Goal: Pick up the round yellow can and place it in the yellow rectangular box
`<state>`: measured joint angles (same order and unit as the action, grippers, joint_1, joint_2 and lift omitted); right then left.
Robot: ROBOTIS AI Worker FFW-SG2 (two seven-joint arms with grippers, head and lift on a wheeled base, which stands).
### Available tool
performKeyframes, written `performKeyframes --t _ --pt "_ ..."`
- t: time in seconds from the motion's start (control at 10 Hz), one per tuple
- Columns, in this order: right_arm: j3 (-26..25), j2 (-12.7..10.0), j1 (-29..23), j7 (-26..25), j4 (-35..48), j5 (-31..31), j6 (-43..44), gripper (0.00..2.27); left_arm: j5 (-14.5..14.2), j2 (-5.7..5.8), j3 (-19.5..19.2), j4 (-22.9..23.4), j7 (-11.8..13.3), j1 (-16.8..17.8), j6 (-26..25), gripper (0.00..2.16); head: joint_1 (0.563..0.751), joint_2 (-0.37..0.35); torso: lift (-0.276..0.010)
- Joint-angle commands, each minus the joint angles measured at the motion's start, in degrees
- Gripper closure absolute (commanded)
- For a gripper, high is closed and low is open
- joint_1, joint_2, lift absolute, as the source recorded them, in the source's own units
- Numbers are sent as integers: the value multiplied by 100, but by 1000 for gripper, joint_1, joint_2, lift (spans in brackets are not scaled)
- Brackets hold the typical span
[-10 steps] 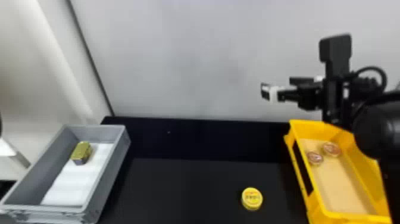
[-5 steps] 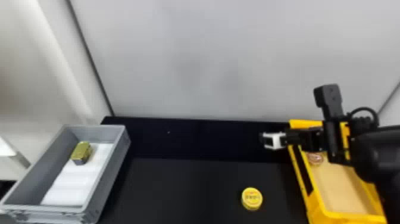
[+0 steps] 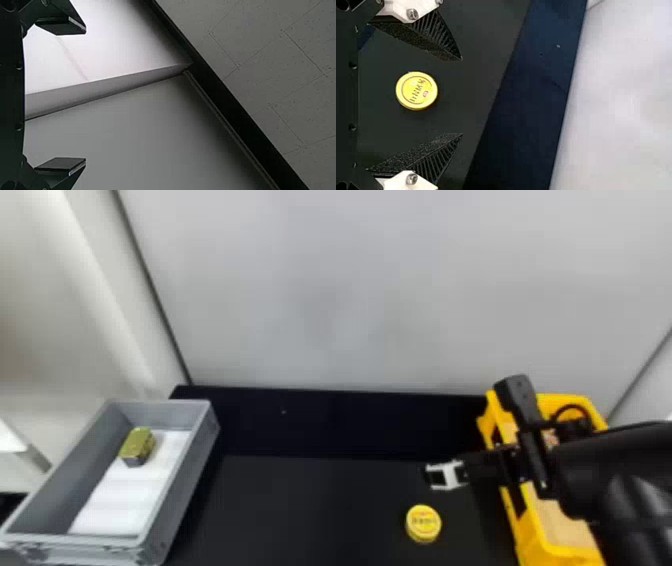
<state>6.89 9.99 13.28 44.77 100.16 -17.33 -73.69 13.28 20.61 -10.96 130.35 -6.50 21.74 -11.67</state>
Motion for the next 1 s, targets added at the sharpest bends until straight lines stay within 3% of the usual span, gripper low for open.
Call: performKeyframes --t 0.0,0.2,0.3,0.4,0.9 --pt "190 -32 -10 228 -559 -333 220 116 0 -39 6 0 0 -3 23 114 663 54 -10" --pt "366 -129 34 702 -1104 -984 703 116 0 -56 41 -9 -9 14 32 114 663 54 -10" --pt "393 -269 60 1054 -1341 -1591 994 114 0 -56 58 -9 -9 23 32 114 663 54 -10" --pt "331 -384 87 1195 -1640 -1775 1301 111 0 -56 76 -9 -9 32 32 114 663 54 -10" --pt "463 -340 218 1160 -2352 -1793 1750 110 0 -83 155 -44 -18 67 76 114 663 54 -10"
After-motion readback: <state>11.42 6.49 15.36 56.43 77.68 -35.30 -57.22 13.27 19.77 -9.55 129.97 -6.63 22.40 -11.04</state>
